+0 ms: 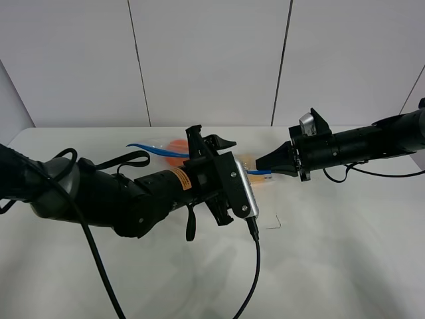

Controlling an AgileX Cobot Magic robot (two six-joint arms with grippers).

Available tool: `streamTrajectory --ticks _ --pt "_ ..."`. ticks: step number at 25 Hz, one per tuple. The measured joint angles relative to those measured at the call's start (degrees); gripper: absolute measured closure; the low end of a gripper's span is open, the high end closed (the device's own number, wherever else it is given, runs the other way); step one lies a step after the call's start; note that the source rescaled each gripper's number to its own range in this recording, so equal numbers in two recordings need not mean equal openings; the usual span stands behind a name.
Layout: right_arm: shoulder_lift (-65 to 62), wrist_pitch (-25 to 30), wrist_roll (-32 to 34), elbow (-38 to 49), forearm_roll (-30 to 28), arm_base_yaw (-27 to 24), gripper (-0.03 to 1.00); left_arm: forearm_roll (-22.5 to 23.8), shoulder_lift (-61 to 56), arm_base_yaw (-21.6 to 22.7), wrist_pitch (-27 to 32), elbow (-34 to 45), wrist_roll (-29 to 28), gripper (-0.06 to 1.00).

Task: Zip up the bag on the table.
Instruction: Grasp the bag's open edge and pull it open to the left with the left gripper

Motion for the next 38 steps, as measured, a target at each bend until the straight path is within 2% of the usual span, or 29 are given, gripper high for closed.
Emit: streamTrajectory --ticks 6,9,20,29,35,38 --pt "0.00 0.00 0.00 0.00 0.00 0.00 0.96 0.91 4.14 0.00 -7.48 -0.05 -0.74 0.06" --pt "0.00 0.00 0.00 0.00 0.00 0.00 0.96 0.91 5.25 0.00 -9.14 -0.05 -0.79 0.09" --pt "0.00 0.00 0.62 0.00 -0.01 0.00 0.96 2.24 7.34 0.00 -13.27 -0.05 -0.79 0.42" --pt "0.00 0.00 0.62 0.00 0.05 0.00 0.96 2.91 7.34 0.00 -14.05 -0.05 -0.79 0.64" --pt "0.00 0.00 0.62 0.00 0.18 0.00 0.96 2.91 7.40 0.00 -14.05 -0.05 -0.79 0.68" --pt "0.00 0.00 0.62 0.00 0.35 0.00 0.96 2.91 7.40 0.00 -14.05 -0.05 -0.81 0.75"
